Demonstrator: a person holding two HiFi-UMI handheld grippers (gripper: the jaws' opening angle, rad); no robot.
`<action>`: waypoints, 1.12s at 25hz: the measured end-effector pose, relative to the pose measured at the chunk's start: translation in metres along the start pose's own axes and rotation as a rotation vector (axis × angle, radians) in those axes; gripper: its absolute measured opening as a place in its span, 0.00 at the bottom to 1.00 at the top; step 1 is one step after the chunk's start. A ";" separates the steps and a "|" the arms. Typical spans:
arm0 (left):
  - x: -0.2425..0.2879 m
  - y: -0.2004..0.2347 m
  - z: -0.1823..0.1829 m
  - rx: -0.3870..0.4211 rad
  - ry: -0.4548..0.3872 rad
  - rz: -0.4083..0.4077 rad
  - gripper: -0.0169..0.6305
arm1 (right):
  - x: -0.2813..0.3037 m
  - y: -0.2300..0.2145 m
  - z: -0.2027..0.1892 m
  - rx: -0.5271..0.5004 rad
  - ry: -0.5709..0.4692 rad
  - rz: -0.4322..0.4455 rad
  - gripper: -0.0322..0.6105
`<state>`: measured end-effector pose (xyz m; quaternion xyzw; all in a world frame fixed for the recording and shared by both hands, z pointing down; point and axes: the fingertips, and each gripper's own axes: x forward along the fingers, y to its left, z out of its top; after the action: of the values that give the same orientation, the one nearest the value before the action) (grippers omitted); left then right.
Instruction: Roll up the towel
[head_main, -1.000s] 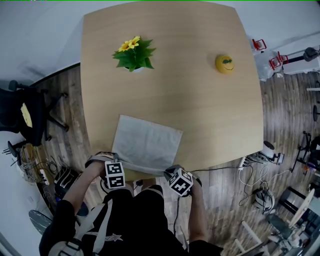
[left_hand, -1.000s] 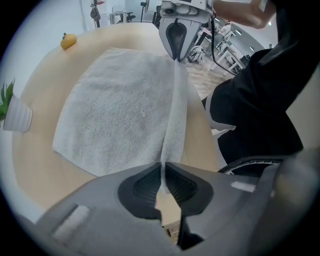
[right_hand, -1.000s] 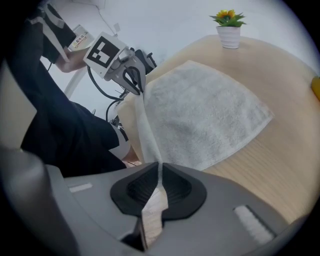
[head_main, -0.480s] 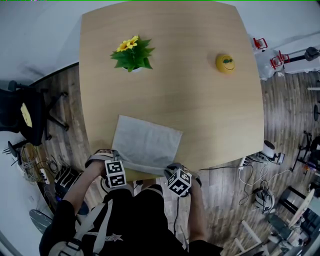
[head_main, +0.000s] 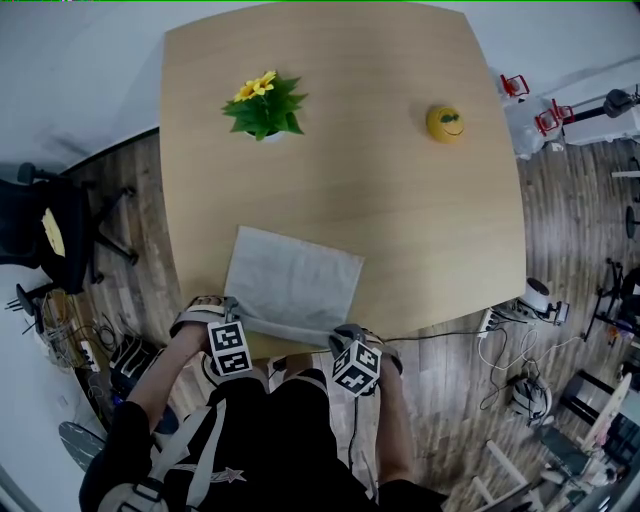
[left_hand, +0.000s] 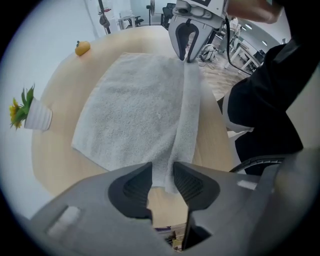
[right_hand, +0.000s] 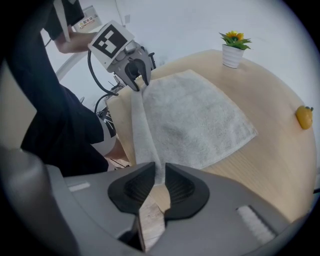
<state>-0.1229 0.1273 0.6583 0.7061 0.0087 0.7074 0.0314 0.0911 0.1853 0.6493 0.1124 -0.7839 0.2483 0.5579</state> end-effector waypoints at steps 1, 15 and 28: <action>-0.001 0.002 0.001 0.000 -0.003 0.020 0.25 | -0.002 0.000 0.000 -0.003 -0.004 -0.012 0.17; -0.049 0.009 0.003 -0.032 -0.115 0.268 0.25 | -0.040 0.018 0.018 -0.087 -0.105 -0.244 0.19; -0.039 -0.037 0.002 -0.014 -0.163 0.242 0.27 | -0.011 0.051 0.015 -0.097 -0.098 -0.271 0.23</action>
<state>-0.1195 0.1622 0.6177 0.7569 -0.0840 0.6462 -0.0486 0.0599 0.2195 0.6215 0.2021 -0.7988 0.1268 0.5523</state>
